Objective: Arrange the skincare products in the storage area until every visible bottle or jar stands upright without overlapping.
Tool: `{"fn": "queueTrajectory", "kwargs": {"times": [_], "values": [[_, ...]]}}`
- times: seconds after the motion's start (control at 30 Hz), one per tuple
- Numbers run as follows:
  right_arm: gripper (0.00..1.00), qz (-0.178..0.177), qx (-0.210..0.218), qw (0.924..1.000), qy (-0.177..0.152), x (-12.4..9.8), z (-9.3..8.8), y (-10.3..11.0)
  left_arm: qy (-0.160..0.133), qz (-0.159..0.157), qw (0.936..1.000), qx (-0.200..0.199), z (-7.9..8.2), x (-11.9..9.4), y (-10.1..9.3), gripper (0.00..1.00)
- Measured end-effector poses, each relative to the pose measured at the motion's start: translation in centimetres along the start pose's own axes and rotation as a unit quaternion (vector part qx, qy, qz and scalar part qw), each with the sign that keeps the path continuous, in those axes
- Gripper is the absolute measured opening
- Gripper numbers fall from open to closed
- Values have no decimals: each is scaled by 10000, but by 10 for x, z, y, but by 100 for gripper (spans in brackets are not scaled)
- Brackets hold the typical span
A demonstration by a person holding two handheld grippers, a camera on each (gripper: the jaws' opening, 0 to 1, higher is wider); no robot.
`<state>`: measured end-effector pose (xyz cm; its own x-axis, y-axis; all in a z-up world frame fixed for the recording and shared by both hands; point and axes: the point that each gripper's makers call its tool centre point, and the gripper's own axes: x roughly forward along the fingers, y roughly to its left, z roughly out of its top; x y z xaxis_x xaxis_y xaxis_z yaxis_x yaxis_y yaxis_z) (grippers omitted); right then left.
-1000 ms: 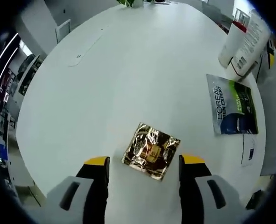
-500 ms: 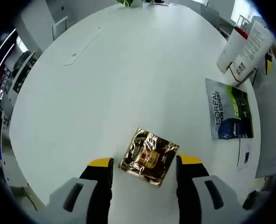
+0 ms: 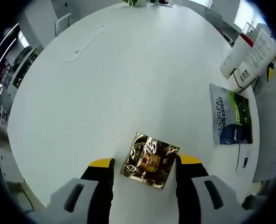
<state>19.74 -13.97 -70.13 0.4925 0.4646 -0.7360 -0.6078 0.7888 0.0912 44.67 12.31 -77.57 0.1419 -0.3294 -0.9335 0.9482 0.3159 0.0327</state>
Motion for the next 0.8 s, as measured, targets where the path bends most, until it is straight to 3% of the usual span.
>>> {"fn": "queueTrajectory", "kwargs": {"times": [0.8], "values": [[97, 8, 8, 10000, -26, -1, 0, 2, 119, -174, 9995, 220, -3, -2, -8, 41]]}}
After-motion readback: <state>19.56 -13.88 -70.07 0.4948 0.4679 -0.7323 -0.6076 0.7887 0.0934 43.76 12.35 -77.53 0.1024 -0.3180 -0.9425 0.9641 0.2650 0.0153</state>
